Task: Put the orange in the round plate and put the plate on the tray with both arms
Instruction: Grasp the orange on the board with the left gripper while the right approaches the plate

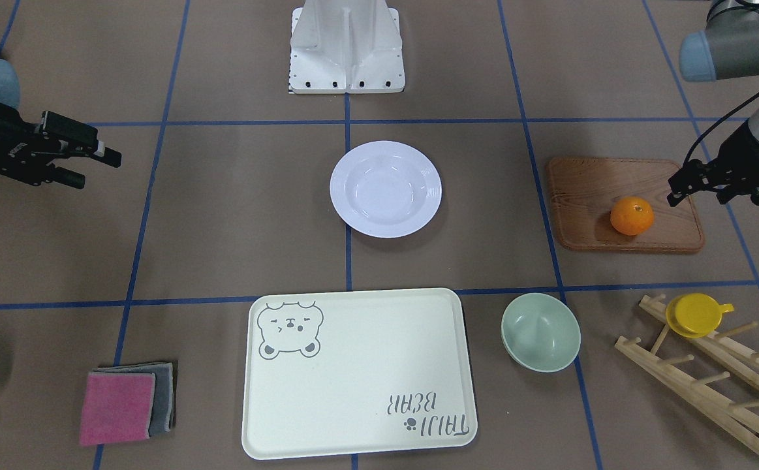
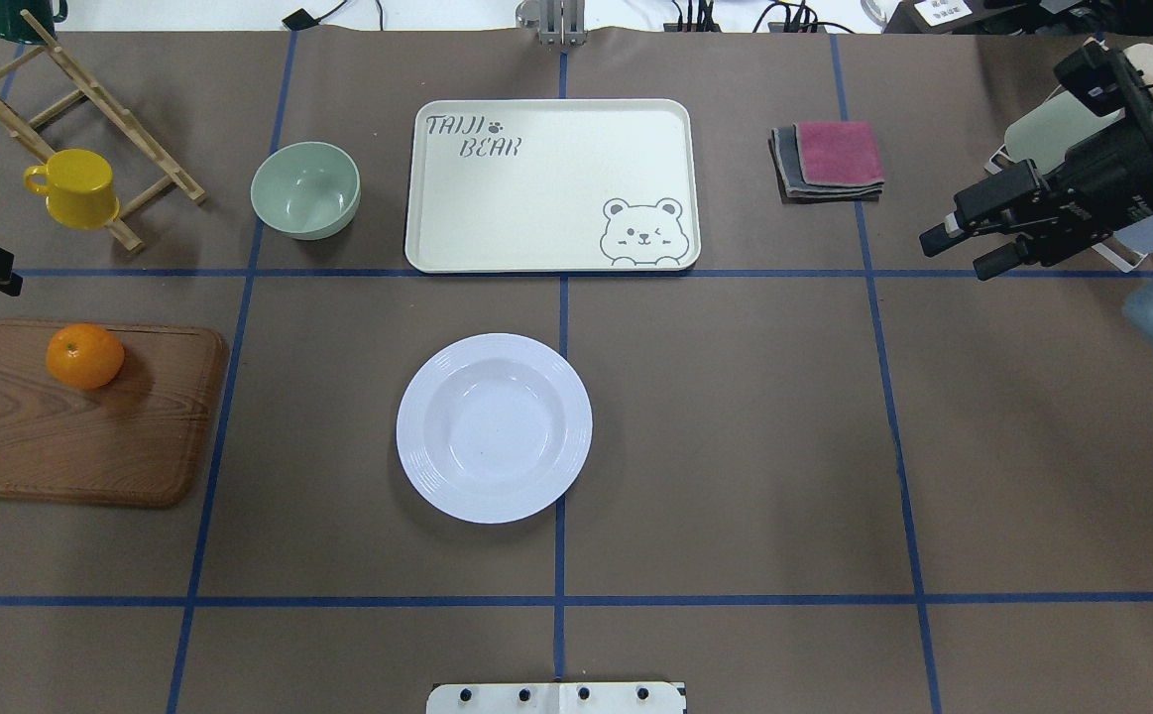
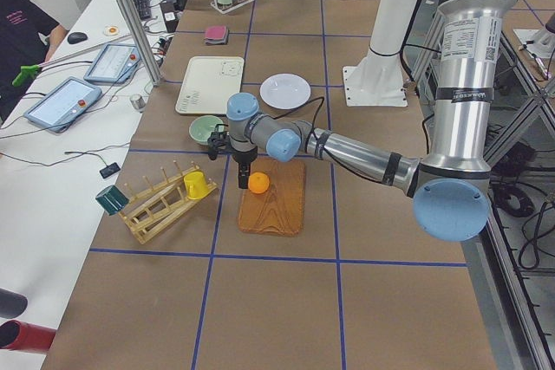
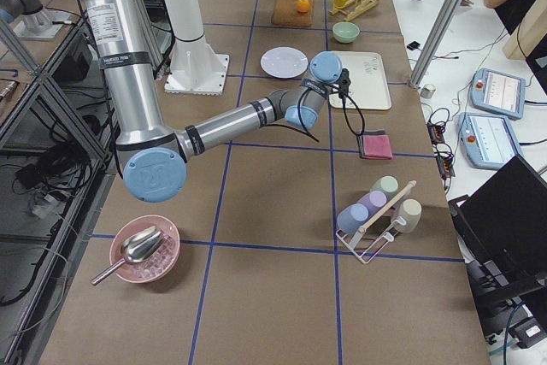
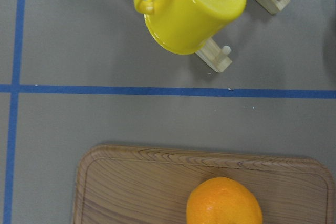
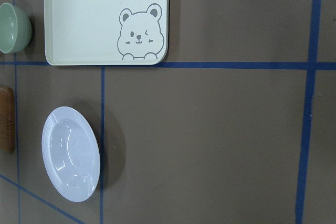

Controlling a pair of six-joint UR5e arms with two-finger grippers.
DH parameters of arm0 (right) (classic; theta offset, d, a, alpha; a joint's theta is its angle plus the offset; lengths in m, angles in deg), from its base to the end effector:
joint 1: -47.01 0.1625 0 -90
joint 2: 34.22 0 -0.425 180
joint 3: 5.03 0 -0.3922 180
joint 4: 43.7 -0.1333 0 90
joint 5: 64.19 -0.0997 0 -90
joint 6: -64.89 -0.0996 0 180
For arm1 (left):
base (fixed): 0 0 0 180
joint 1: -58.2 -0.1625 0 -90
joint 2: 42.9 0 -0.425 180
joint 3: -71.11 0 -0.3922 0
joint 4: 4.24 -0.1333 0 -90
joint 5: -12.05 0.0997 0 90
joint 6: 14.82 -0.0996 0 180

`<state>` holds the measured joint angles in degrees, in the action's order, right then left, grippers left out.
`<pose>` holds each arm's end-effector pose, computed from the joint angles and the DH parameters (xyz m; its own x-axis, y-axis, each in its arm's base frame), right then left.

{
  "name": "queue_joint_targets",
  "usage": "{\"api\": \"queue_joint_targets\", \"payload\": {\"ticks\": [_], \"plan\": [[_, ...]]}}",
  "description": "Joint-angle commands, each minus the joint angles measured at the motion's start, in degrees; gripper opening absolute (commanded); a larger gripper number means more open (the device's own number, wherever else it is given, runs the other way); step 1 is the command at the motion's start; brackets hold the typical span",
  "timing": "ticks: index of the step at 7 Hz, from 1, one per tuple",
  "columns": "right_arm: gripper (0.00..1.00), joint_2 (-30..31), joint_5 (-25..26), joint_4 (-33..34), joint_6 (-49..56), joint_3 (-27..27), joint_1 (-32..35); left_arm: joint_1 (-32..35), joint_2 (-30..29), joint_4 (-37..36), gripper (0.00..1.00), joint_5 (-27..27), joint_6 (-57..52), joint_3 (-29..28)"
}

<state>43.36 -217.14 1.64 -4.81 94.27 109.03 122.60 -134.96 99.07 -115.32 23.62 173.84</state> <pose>-0.2127 -0.4953 0.3592 0.1828 0.0078 0.9831 0.0476 0.9987 -0.0168 0.1589 -0.5002 0.5100 0.7016 -0.0237 -0.7122 0.0702 0.9969 0.0361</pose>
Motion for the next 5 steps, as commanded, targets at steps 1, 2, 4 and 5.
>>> {"api": "queue_joint_targets", "payload": {"ticks": [1, 2, 4, 5], "plan": [[1.0, -0.76, 15.13, -17.2, -19.22, -1.81, -11.41, -1.9, -1.45, 1.96, 0.97, 0.27, 3.11, -2.69], [1.0, -0.85, 16.97, -22.7, -21.68, -4.17, -13.92, -2.78, -1.45, 4.24, 0.97, 1.23, 5.22, -3.58], [1.0, -0.85, 18.91, -23.19, -21.7, -4.46, -15.7, -4.72, -1.98, 4.7, 0.97, 1.59, 7.87, -4.29], [1.0, -0.85, 20.4, -23.28, -21.79, -4.37, -16.66, -6.2, -2.07, 5.31, 0.97, 3.68, 8.31, -4.9]]}}
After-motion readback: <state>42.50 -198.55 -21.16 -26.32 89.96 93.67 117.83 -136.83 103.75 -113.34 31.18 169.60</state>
